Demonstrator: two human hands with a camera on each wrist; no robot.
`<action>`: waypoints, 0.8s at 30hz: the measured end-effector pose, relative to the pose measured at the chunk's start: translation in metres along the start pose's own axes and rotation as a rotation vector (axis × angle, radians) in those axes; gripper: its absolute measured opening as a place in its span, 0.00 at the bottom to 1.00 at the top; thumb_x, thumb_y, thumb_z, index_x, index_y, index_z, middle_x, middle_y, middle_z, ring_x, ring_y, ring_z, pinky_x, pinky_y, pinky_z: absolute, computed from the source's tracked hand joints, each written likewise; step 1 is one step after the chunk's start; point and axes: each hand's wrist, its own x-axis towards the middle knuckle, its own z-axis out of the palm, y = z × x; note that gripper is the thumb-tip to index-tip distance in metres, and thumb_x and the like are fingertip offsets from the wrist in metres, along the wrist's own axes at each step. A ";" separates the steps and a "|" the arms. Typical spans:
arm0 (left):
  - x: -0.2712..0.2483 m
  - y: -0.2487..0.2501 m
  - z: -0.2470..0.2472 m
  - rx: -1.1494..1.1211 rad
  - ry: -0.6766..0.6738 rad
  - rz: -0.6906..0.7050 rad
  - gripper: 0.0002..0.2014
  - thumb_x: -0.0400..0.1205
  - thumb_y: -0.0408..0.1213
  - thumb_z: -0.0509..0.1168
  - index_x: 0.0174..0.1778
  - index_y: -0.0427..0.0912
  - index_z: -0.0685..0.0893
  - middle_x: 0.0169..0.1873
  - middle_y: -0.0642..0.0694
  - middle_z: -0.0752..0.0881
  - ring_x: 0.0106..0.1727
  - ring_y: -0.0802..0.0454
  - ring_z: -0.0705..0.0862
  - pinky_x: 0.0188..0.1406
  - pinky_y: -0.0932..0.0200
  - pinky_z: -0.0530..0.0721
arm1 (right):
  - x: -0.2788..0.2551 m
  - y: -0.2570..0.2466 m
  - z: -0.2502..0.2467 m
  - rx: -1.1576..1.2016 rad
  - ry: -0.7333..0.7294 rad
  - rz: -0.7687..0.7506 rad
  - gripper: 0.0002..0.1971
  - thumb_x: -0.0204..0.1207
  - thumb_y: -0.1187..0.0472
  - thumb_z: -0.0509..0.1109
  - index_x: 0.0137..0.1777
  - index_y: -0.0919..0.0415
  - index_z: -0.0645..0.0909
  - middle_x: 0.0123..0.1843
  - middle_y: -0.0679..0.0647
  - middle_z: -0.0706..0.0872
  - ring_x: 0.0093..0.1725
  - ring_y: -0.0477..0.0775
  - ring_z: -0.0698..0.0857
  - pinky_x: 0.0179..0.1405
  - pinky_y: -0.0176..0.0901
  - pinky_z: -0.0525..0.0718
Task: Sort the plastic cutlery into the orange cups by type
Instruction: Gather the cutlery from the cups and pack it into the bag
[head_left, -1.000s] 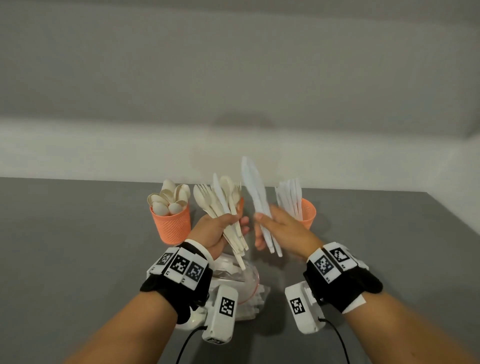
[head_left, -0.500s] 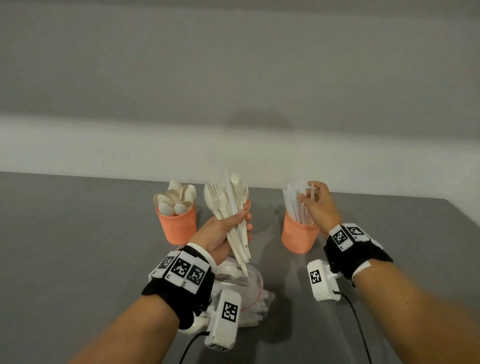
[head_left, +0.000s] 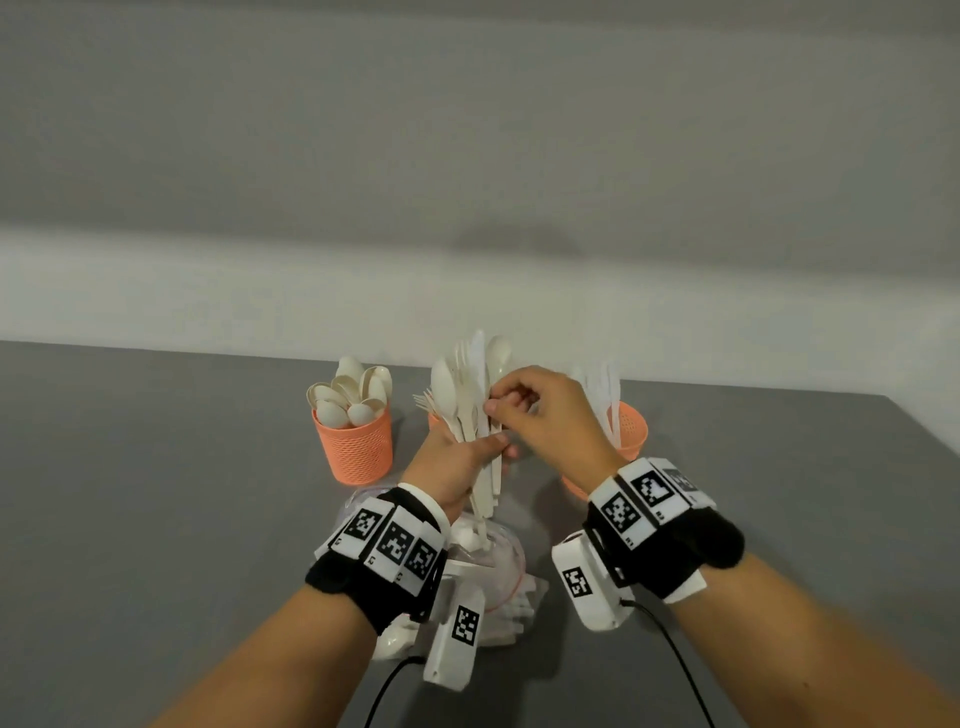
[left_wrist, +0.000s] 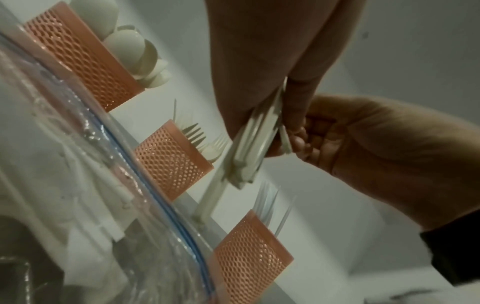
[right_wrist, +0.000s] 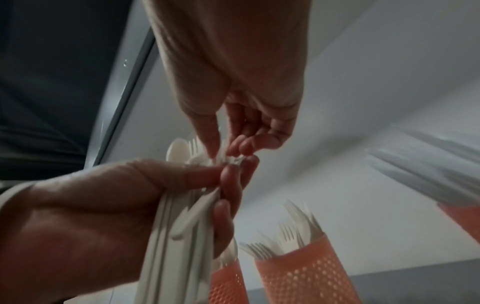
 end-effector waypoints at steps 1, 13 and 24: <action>-0.002 -0.001 0.001 0.023 0.008 0.013 0.18 0.79 0.18 0.60 0.65 0.32 0.79 0.46 0.42 0.87 0.33 0.60 0.87 0.36 0.64 0.85 | -0.002 0.000 0.003 0.016 0.018 0.018 0.07 0.71 0.63 0.75 0.47 0.65 0.84 0.36 0.47 0.80 0.37 0.45 0.82 0.41 0.40 0.87; -0.008 -0.011 -0.005 0.260 0.041 0.063 0.08 0.74 0.30 0.69 0.48 0.35 0.83 0.30 0.44 0.87 0.34 0.48 0.85 0.48 0.45 0.83 | 0.000 -0.010 0.011 0.066 0.034 0.135 0.05 0.75 0.67 0.66 0.46 0.58 0.73 0.38 0.53 0.79 0.38 0.53 0.80 0.42 0.48 0.82; -0.007 -0.008 -0.019 -0.178 -0.154 -0.205 0.08 0.82 0.28 0.58 0.53 0.41 0.79 0.32 0.47 0.85 0.28 0.53 0.84 0.29 0.60 0.84 | 0.020 0.010 -0.079 -0.083 0.557 -0.100 0.07 0.76 0.71 0.64 0.53 0.65 0.75 0.40 0.51 0.79 0.42 0.52 0.79 0.44 0.42 0.81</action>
